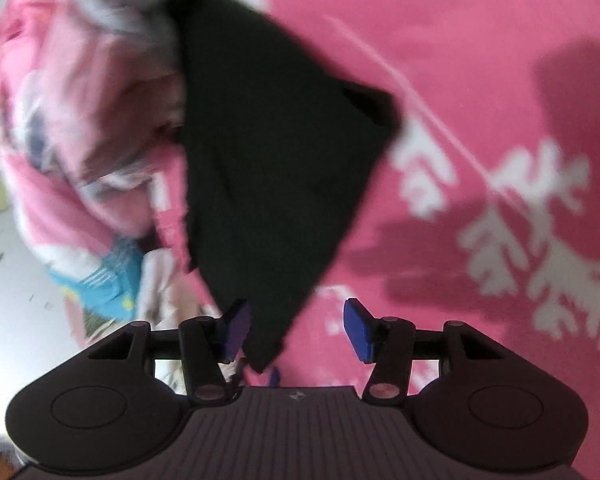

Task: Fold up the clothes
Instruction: 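Grasp the folded T-shirt with the right gripper while the left gripper holds it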

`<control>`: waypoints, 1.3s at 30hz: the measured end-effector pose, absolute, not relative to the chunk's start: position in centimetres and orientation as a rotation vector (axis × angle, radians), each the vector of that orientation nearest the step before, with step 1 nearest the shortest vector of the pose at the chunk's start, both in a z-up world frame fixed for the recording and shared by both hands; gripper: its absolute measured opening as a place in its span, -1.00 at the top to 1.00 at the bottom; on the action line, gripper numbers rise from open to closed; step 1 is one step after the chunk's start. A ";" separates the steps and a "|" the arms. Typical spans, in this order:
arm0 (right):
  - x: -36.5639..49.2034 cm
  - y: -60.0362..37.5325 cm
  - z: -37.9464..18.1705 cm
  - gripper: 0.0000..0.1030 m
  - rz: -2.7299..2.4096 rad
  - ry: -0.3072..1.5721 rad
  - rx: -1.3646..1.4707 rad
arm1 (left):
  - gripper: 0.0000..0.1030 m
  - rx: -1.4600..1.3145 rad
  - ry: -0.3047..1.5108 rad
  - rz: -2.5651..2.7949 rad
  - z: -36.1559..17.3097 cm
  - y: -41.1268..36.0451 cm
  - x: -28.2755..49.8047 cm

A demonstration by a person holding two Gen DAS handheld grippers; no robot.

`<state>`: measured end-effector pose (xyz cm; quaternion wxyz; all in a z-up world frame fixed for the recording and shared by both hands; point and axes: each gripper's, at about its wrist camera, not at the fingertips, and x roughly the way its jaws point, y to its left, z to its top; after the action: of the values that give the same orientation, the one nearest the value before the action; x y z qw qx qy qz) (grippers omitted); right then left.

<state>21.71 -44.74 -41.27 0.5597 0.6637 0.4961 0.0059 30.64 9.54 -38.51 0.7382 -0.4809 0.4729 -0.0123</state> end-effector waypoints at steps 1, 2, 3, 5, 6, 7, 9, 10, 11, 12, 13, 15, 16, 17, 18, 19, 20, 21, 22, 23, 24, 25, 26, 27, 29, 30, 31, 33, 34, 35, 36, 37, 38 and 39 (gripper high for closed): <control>21.7 -44.5 -42.0 -0.06 -0.011 1.162 1.570 | -0.19 -1.063 1.025 -0.026 -38.9 9.4 30.7; 21.7 -44.5 -42.7 -0.07 -0.055 1.146 1.568 | -0.19 -1.082 1.006 -0.026 -39.1 9.5 30.9; 22.0 -44.6 -43.1 -0.07 -0.080 1.112 1.585 | -0.19 -1.101 0.988 -0.025 -39.3 9.5 31.2; 22.7 -44.9 -43.8 -0.07 -0.119 1.045 1.614 | -0.19 -1.132 0.960 -0.022 -39.4 9.5 31.6; 23.1 -44.9 -43.7 -0.07 -0.128 1.014 1.612 | -0.18 -1.134 0.952 -0.018 -39.5 9.4 31.8; 23.5 -44.9 -43.7 -0.07 -0.137 0.983 1.610 | -0.17 -1.132 0.945 -0.012 -39.4 9.2 32.0; 24.4 -44.7 -43.4 -0.07 -0.155 0.943 1.593 | -0.11 -1.116 0.935 -0.001 -39.3 8.7 32.3; 24.9 -44.4 -43.3 -0.06 -0.164 0.932 1.575 | 0.03 -1.103 0.930 0.005 -39.1 8.6 32.4; 25.2 -44.2 -43.2 -0.06 -0.178 0.916 1.568 | 0.12 -1.092 0.927 0.015 -39.1 8.5 32.5; 25.4 -44.1 -43.2 -0.03 -0.190 0.896 1.572 | 0.46 -1.085 0.920 0.023 -39.1 8.5 32.5; 25.4 -43.9 -43.1 0.02 -0.207 0.881 1.569 | 0.74 -1.085 0.913 0.032 -39.2 8.5 32.6; 25.6 -43.6 -42.8 0.33 -0.241 0.852 1.564 | 0.88 -1.071 0.909 0.051 -39.1 8.6 33.1; 25.1 -43.5 -43.0 0.48 -0.258 0.852 1.544 | 0.90 -1.061 0.904 0.058 -39.0 8.6 33.3; 25.4 -43.3 -43.3 0.74 -0.280 0.856 1.519 | 0.91 -1.051 0.902 0.062 -38.8 8.6 33.4; 25.2 -43.2 -43.4 0.83 -0.297 0.853 1.501 | 0.93 -1.038 0.902 0.061 -38.6 8.6 33.4; 25.0 -43.0 -43.1 0.85 -0.303 0.837 1.482 | 0.94 -1.026 0.902 0.059 -38.3 8.5 33.4; 24.8 -42.9 -42.7 0.87 -0.309 0.820 1.463 | 0.94 -1.014 0.902 0.058 -38.0 8.5 33.4; 24.6 -42.7 -42.3 0.89 -0.314 0.803 1.444 | 0.94 -1.006 0.901 0.056 -37.7 8.6 33.4; 24.5 -42.5 -41.9 0.89 -0.316 0.788 1.431 | 0.95 -1.005 0.897 0.053 -37.4 8.7 33.1; 24.4 -42.2 -41.4 0.89 -0.318 0.773 1.419 | 0.95 -1.004 0.894 0.048 -37.0 8.9 32.8; 24.4 -42.0 -41.0 0.90 -0.315 0.760 1.416 | 0.95 -1.002 0.892 0.042 -36.6 9.0 32.5; 24.2 -41.8 -40.6 0.90 -0.317 0.755 1.410 | 0.95 -0.999 0.890 0.036 -36.2 9.2 32.2; 24.1 -41.6 -40.1 0.90 -0.318 0.749 1.404 | 0.95 -0.997 0.888 0.030 -35.7 9.4 32.0; 23.7 -41.4 -39.8 0.90 -0.312 0.745 1.405 | 0.95 -0.993 0.885 0.023 -35.3 9.6 31.6; 22.7 -41.3 -39.1 0.90 -0.315 0.739 1.401 | 0.95 -0.979 0.886 0.003 -34.4 10.2 30.9; 22.0 -41.2 -38.8 0.90 -0.313 0.737 1.406 | 0.95 -0.973 0.892 -0.004 -34.1 10.5 30.4; 21.3 -41.0 -38.5 0.90 -0.317 0.741 1.407 | 0.95 -0.968 0.898 -0.010 -33.8 10.9 29.8; 19.8 -40.5 -37.9 0.90 -0.321 0.750 1.409 | 0.95 -0.956 0.920 -0.021 -33.3 11.6 28.4; 18.7 -40.3 -37.6 0.90 -0.322 0.765 1.405 | 0.95 -0.948 0.933 -0.023 -33.1 12.0 27.6; 17.7 -40.0 -37.3 0.90 -0.323 0.781 1.401 | 0.95 -0.940 0.949 -0.022 -32.9 12.5 26.7; 16.7 -39.7 -37.1 0.90 -0.327 0.796 1.403 | 0.95 -0.933 0.965 -0.021 -32.7 13.0 25.8; 15.6 -39.4 -36.8 0.90 -0.332 0.817 1.409 | 0.95 -0.928 0.983 -0.017 -32.6 13.5 24.7; 14.3 -39.2 -36.6 0.90 -0.335 0.838 1.412 | 0.95 -0.921 1.002 -0.012 -32.5 14.0 23.6; 13.1 -39.0 -36.4 0.90 -0.341 0.861 1.414 | 0.95 -0.912 1.024 -0.006 -32.5 14.3 22.5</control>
<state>13.10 -38.95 -36.37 0.6636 0.6256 0.3813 -0.1511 22.54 14.34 -32.51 0.7740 -0.4211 0.4728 -0.0028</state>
